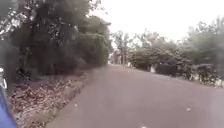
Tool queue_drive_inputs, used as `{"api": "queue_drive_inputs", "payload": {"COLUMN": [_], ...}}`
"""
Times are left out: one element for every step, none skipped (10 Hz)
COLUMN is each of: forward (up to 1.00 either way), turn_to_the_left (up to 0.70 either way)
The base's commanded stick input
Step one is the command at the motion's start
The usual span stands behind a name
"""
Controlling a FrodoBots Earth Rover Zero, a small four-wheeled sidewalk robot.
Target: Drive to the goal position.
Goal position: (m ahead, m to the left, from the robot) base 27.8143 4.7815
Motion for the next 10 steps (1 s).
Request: {"api": "queue_drive_inputs", "payload": {"forward": [0.7,0.7,0.7,0.7,0.7,0.7,0.7,0.7,0.7,0.7], "turn_to_the_left": [-0.01,-0.01,-0.01,-0.01,-0.01,-0.01,-0.01,-0.01,-0.01,-0.01]}}
